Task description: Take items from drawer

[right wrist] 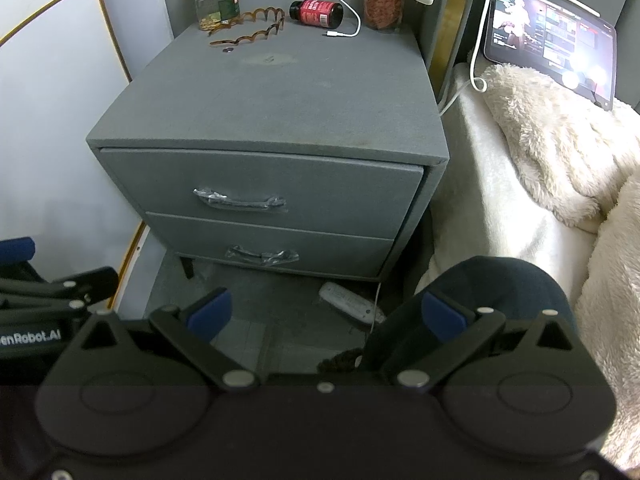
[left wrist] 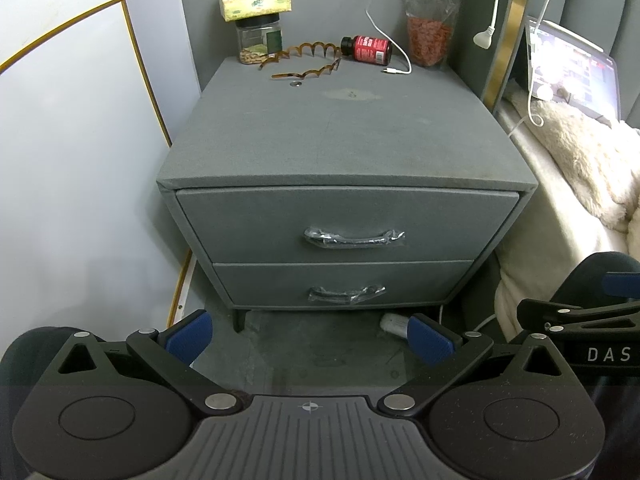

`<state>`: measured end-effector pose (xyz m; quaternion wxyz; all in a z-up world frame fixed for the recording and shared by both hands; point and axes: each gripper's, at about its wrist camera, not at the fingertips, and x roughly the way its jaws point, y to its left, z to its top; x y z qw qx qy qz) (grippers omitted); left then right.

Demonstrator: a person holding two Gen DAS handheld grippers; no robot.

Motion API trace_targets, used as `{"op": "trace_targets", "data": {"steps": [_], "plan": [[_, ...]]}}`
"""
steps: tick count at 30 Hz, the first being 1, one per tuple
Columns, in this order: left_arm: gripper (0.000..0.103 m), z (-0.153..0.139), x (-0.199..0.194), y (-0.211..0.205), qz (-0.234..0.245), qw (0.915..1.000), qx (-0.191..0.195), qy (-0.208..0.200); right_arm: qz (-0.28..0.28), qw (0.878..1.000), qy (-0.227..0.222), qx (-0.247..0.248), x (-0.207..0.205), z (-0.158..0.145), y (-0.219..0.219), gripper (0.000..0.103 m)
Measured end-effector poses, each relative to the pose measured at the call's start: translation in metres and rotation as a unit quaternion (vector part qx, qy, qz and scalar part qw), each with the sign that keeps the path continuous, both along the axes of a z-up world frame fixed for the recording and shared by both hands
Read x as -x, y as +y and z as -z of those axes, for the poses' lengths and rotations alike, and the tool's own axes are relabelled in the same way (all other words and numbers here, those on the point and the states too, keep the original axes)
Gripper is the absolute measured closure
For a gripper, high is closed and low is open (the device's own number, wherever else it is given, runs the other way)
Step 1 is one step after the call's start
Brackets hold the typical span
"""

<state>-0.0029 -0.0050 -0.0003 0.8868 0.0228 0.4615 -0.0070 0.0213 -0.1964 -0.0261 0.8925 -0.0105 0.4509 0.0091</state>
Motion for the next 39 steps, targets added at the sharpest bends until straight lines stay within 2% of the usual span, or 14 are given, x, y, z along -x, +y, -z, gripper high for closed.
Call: {"op": "trace_targets", "data": {"steps": [5,8,39], "plan": [[0.0,0.0,0.0,0.0,0.0,1.0,0.0,0.0,-0.001,1.0,0.001,0.0,-0.001,0.0,-0.001,0.0],[0.0,0.0,-0.012,0.003,0.007,1.0,0.003,0.003,-0.002,1.0,0.001,0.001,-0.001,0.0,0.0,0.0],[0.0,0.003,-0.003,0.002,0.008,1.0,0.004,0.0,-0.005,1.0,0.001,0.001,0.001,0.0,0.002,0.0]]}}
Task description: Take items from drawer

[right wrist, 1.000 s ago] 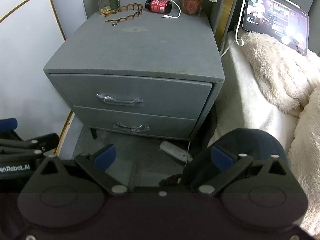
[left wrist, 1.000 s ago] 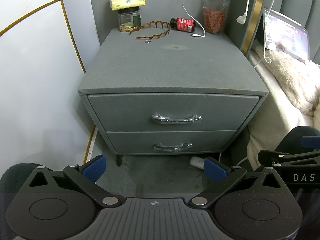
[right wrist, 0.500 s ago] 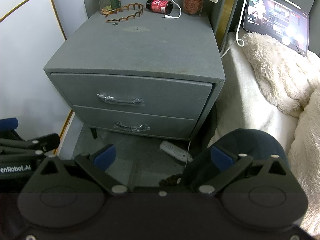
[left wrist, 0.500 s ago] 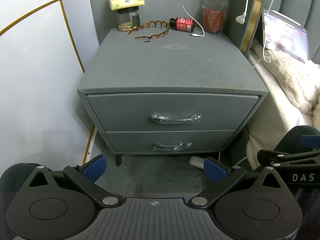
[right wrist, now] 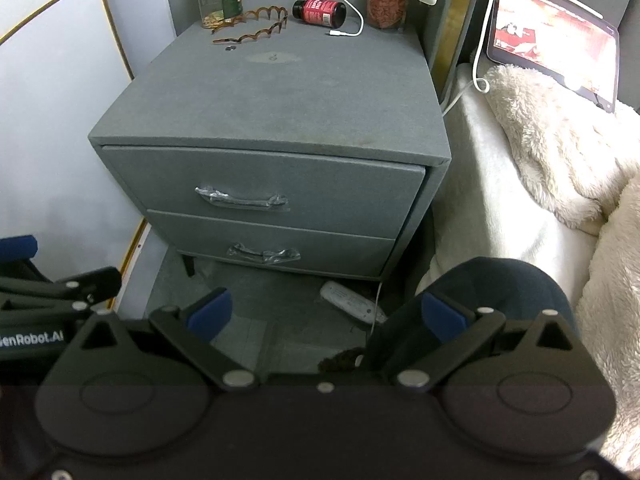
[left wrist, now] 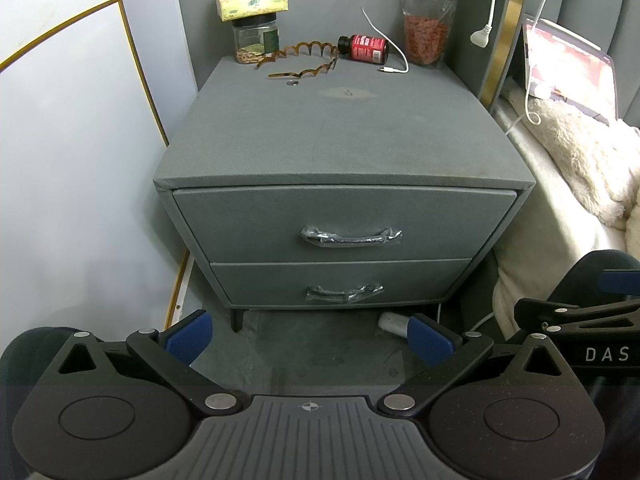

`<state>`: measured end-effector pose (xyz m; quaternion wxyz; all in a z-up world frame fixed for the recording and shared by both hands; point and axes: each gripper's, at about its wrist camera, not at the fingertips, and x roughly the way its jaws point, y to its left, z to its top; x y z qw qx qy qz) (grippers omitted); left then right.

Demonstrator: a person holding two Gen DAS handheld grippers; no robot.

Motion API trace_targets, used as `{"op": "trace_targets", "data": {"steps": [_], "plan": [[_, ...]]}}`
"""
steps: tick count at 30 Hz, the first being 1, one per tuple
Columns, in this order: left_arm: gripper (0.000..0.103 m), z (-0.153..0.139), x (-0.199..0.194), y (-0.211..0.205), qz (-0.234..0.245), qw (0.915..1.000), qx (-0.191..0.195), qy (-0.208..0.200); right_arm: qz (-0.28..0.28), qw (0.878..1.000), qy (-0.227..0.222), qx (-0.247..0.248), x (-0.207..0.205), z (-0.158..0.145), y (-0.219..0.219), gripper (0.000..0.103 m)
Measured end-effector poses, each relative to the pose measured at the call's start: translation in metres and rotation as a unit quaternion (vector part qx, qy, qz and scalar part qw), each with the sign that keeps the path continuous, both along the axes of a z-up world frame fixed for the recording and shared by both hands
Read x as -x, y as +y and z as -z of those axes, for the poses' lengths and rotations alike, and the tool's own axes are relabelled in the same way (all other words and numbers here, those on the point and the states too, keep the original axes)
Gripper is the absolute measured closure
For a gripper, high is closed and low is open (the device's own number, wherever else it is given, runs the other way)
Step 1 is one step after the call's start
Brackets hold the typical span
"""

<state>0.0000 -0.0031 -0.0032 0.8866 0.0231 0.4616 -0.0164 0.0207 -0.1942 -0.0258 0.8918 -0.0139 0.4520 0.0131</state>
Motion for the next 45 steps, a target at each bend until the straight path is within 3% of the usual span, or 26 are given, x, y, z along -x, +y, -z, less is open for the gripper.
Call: {"op": "trace_targets", "data": {"steps": [34,45], "plan": [[0.0,-0.0031,0.0011,-0.0001,0.001,1.0,-0.001,-0.004,-0.005,1.0,0.004,-0.003,-0.0013,0.0017,-0.0017,0.0],[0.0,-0.0069,0.0079,0.0024,0.014,0.9985,-0.006,-0.052,-0.004,1.0,0.003,-0.011,-0.0001,-0.0007,-0.0032,0.0]]}}
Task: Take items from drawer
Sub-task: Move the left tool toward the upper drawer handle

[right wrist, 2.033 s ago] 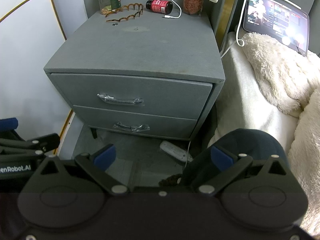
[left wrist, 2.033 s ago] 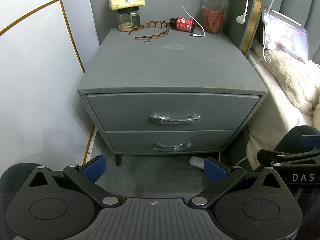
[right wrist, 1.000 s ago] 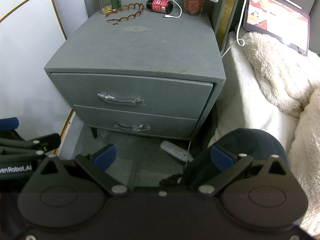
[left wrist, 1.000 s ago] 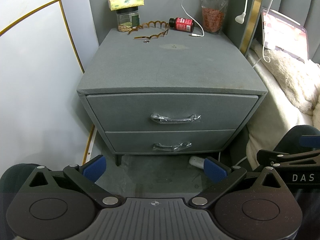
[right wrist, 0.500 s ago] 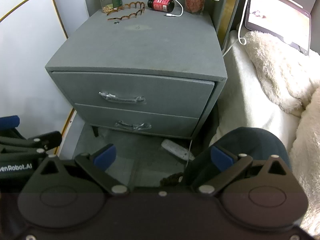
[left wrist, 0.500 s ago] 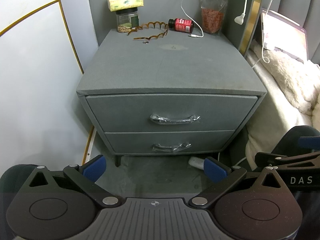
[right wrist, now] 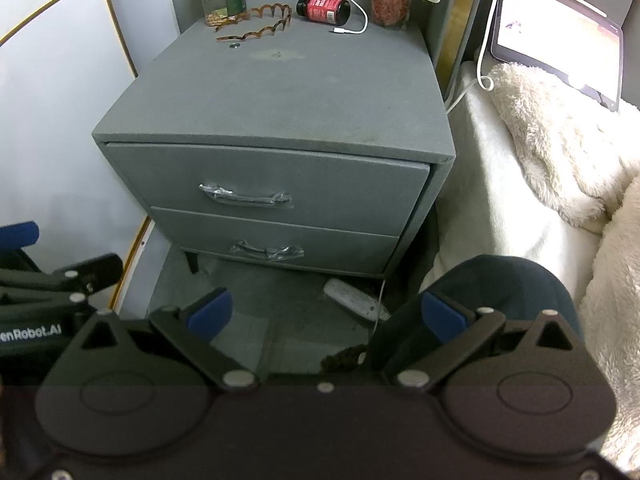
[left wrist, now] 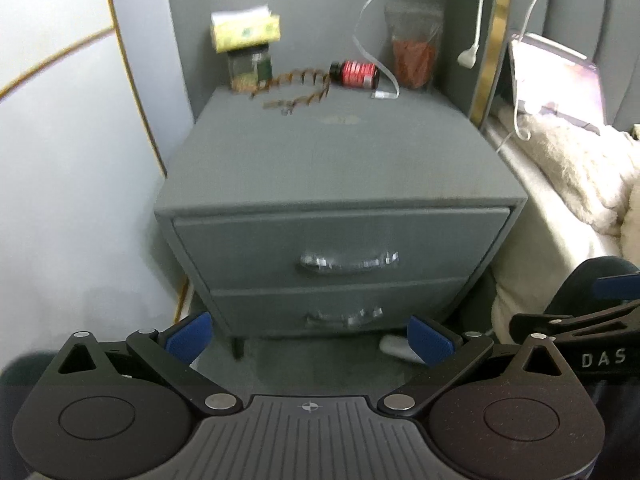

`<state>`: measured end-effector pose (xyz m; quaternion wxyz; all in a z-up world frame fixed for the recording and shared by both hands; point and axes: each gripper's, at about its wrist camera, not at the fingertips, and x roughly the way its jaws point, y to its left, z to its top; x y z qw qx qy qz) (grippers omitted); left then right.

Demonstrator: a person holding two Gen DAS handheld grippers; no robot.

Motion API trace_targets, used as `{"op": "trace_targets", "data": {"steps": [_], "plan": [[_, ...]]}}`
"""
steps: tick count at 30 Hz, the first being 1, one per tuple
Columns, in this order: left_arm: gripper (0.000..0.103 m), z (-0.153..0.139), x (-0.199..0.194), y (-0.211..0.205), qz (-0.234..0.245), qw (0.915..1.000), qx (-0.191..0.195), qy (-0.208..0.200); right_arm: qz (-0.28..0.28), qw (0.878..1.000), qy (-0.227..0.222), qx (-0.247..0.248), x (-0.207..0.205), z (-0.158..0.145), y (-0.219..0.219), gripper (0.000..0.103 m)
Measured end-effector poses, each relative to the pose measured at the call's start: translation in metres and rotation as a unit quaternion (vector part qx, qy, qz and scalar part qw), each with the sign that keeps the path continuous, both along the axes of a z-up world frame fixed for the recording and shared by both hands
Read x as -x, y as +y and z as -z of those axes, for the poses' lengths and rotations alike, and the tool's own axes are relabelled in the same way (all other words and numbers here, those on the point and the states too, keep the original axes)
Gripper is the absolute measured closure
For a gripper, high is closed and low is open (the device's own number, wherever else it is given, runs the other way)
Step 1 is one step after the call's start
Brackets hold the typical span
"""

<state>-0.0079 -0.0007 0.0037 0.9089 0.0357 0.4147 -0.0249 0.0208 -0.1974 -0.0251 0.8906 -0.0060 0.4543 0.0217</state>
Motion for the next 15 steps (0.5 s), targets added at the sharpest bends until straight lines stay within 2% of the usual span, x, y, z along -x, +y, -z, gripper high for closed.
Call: {"op": "trace_targets", "data": {"steps": [3,6,8,11,15], "plan": [[0.0,0.0,-0.001,0.004,-0.006,1.0,0.005,0.005,0.001,1.0,-0.003,-0.004,0.0,-0.001,-0.003,0.0],[0.0,0.001,-0.004,0.013,-0.019,0.9988,0.04,0.019,-0.005,1.0,-0.018,-0.013,0.0,0.0,-0.005,0.0],[0.0,0.002,-0.004,0.014,-0.026,0.999,0.035,0.013,-0.012,0.999,-0.034,-0.008,0.001,-0.001,-0.005,0.0],[0.0,0.002,-0.005,0.012,-0.029,0.9994,0.016,0.005,-0.043,0.999,-0.024,0.016,-0.002,0.002,0.001,0.0],[0.0,0.002,-0.007,0.01,-0.03,0.9994,0.017,0.005,-0.041,0.999,-0.008,-0.007,-0.009,0.003,-0.004,0.0]]}}
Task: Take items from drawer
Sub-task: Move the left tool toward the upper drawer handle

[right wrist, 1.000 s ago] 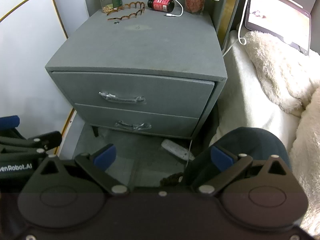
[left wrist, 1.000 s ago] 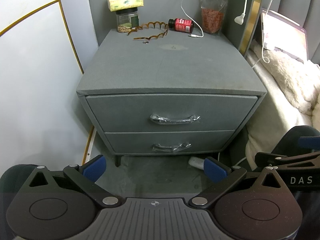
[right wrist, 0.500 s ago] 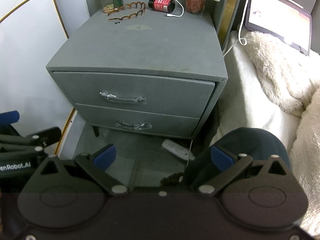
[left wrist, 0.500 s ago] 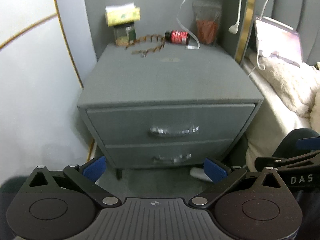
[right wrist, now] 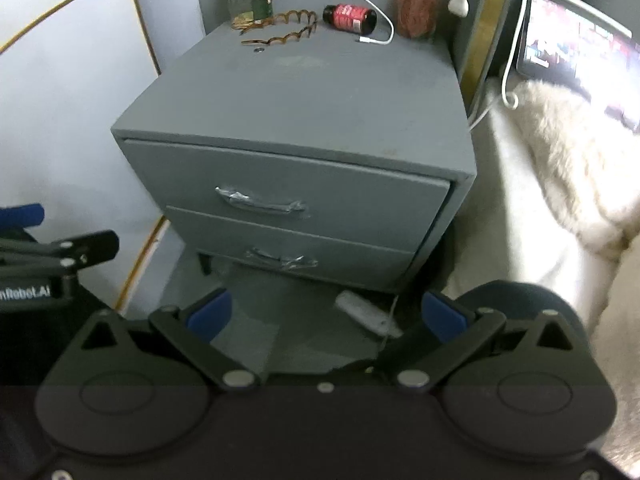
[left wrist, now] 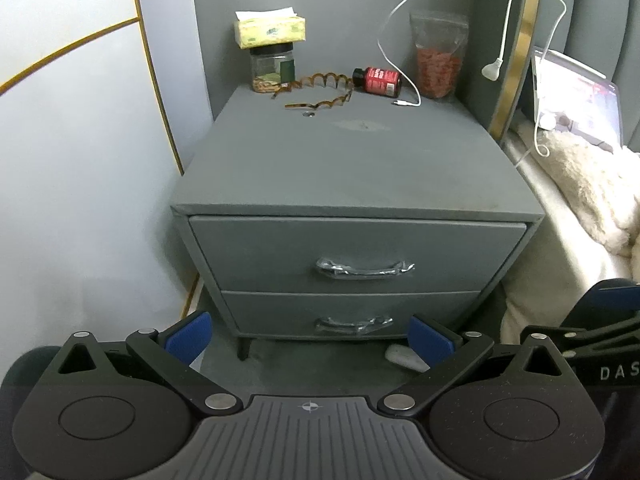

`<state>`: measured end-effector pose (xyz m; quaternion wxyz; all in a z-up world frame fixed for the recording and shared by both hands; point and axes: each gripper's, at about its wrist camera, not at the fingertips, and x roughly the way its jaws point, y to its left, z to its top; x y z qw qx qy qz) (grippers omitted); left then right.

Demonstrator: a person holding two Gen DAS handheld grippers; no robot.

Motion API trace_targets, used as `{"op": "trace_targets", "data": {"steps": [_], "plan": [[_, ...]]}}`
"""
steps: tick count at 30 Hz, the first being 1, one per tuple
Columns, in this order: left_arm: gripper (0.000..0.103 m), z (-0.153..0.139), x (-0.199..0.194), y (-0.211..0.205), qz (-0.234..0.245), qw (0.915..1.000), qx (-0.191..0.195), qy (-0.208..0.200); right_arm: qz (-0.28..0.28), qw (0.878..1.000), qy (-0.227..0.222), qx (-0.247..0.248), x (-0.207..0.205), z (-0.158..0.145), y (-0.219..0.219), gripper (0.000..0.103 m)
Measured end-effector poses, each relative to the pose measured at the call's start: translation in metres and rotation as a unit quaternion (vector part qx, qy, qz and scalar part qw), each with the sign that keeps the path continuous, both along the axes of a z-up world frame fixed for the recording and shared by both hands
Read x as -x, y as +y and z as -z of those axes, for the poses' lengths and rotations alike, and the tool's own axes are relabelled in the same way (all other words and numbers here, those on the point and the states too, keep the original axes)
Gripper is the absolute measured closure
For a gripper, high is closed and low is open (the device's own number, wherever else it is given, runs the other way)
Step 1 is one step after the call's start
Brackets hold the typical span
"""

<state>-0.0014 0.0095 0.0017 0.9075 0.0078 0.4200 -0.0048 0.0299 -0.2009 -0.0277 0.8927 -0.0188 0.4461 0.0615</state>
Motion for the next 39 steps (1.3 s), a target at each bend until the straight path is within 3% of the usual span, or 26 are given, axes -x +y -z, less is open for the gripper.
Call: {"op": "trace_targets", "data": {"steps": [3,7,11,13,14,17,20,25,30,32,33,35,39], "plan": [[0.0,0.004,-0.003,-0.001,0.004,1.0,0.005,0.006,0.011,0.999,0.0,0.038,-0.005,-0.001,0.001,0.0],[0.0,0.015,-0.011,-0.005,0.003,0.9999,-0.005,0.01,-0.017,0.999,-0.004,0.046,-0.008,-0.002,0.0,0.0],[0.0,0.024,-0.022,-0.013,0.004,0.9992,-0.041,0.004,-0.053,0.998,-0.006,0.035,-0.011,-0.002,-0.009,0.001],[0.0,0.027,-0.029,-0.019,0.011,0.9981,-0.061,-0.002,-0.058,0.998,-0.003,0.013,-0.015,-0.003,-0.019,0.006],[0.0,0.028,-0.032,-0.022,0.012,0.9978,-0.065,-0.005,-0.06,0.998,-0.002,0.001,-0.017,-0.003,-0.023,0.013],[0.0,0.031,-0.044,-0.029,0.019,0.9975,-0.068,0.009,-0.056,0.998,-0.001,-0.013,-0.025,-0.004,-0.039,0.018],[0.0,0.032,-0.054,-0.036,0.015,0.9974,-0.067,0.023,-0.056,0.998,-0.001,-0.019,-0.032,-0.007,-0.05,0.018],[0.0,0.039,-0.067,-0.052,0.049,0.9955,-0.077,0.024,-0.074,0.997,-0.007,0.004,-0.04,-0.009,-0.063,0.014],[0.0,0.06,-0.084,-0.063,0.086,0.9904,-0.105,0.029,-0.09,0.995,-0.018,0.049,-0.042,0.008,-0.072,0.014],[0.0,0.067,-0.089,-0.067,0.107,0.9878,-0.111,0.026,-0.095,0.995,-0.012,0.041,-0.041,0.018,-0.075,0.037],[0.0,0.072,-0.092,-0.07,0.122,0.9854,-0.115,0.028,-0.093,0.995,-0.014,0.026,-0.041,0.018,-0.078,0.036],[0.002,0.078,-0.098,-0.074,0.134,0.9833,-0.118,0.036,-0.079,0.996,-0.027,0.007,-0.041,0.015,-0.084,0.025],[0.005,0.088,-0.105,-0.081,0.159,0.9794,-0.118,0.038,-0.068,0.997,-0.028,-0.017,-0.044,0.016,-0.093,0.025]]}}
